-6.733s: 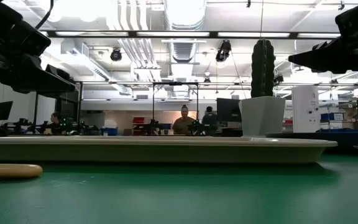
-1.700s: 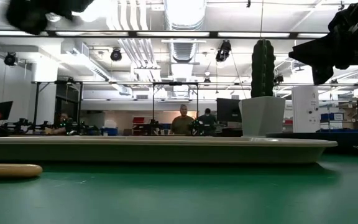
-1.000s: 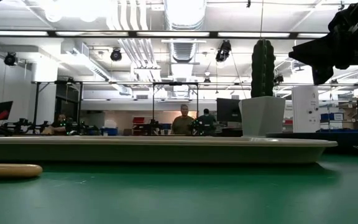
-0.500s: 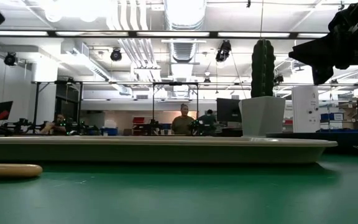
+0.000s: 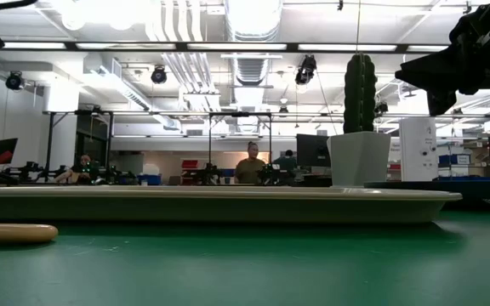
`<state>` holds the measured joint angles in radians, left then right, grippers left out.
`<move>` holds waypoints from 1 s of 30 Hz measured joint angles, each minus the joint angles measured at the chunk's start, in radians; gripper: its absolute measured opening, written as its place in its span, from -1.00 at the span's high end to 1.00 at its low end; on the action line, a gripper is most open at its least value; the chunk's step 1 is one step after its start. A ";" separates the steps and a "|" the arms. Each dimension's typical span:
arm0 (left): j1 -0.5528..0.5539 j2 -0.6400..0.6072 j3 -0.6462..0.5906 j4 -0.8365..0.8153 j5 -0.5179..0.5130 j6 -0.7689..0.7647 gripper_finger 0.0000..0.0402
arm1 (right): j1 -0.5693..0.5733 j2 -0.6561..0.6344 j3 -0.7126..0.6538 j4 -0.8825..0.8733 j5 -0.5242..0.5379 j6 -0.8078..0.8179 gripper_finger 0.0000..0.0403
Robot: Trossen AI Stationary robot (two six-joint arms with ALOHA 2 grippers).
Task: Pick and place plate/cup/fork/spoon on tray
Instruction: Put the blue cup on the white serving tray
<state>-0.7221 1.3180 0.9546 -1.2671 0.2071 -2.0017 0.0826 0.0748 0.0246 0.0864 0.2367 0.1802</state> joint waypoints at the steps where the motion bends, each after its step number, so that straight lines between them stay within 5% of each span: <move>1: 0.000 0.000 0.005 -0.003 0.003 0.002 0.98 | 0.000 0.000 0.000 0.000 0.000 0.000 0.69; 9: 0.000 -0.002 0.088 -0.026 -0.007 0.001 1.00 | 0.000 0.000 0.000 -0.001 0.000 0.000 0.69; 18: 0.000 -0.004 0.250 -0.243 -0.095 0.007 1.00 | 0.000 0.000 0.000 -0.001 0.001 -0.023 0.69; 24: 0.021 -0.001 0.341 -0.225 -0.332 0.092 1.00 | 0.000 0.000 0.000 -0.001 0.001 -0.024 0.69; 30: 0.115 -0.001 0.381 -0.086 -0.574 0.336 1.00 | 0.000 0.000 0.000 0.000 0.003 -0.026 0.69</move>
<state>-0.6071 1.3170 1.3357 -1.3530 -0.3671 -1.6661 0.0826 0.0748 0.0246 0.0864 0.2394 0.1543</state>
